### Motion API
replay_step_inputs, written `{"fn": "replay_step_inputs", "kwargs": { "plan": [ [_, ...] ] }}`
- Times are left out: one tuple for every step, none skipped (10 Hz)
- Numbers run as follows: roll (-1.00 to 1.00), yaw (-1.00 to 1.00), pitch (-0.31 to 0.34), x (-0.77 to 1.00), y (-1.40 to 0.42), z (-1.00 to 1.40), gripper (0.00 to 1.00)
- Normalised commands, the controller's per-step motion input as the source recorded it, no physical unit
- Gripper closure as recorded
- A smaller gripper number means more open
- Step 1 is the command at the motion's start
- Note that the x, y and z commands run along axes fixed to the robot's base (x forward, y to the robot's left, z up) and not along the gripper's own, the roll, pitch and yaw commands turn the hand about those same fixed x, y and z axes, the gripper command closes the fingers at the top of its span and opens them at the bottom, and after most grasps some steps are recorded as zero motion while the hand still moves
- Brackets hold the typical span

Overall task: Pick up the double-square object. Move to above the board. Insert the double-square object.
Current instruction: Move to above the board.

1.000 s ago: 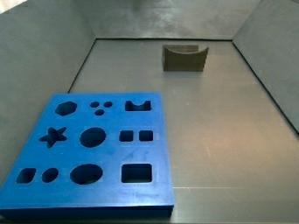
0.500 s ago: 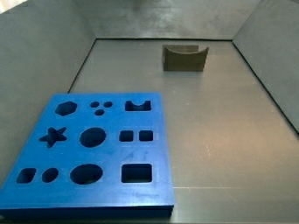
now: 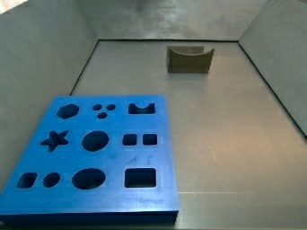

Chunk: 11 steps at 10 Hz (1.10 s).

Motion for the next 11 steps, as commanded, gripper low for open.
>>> {"fn": "replay_step_inputs", "kwargs": {
  "plan": [
    [0.03, 0.03, 0.1, 0.02, 0.82, 0.01, 1.0],
    [0.03, 0.03, 0.1, 0.02, 0.82, 0.01, 1.0],
    [0.03, 0.03, 0.1, 0.02, 0.82, 0.01, 1.0],
    [0.03, 0.03, 0.1, 0.02, 0.82, 0.01, 1.0],
    [-0.04, 1.0, 0.254, 0.07, -1.0, 0.15, 1.0],
    [-0.04, 1.0, 0.255, 0.07, -1.0, 0.15, 1.0],
    [0.01, 1.0, 0.245, 0.07, -1.0, 0.15, 1.0],
    [0.0, 1.0, 0.211, 0.07, -1.0, 0.15, 1.0],
    [0.02, 0.91, 0.187, 0.07, -1.0, 0.15, 1.0],
    [0.05, 0.58, 0.118, 0.07, -1.0, 0.16, 1.0],
    [0.07, 0.37, 0.063, 0.06, -1.0, 0.16, 1.0]
  ]
}}
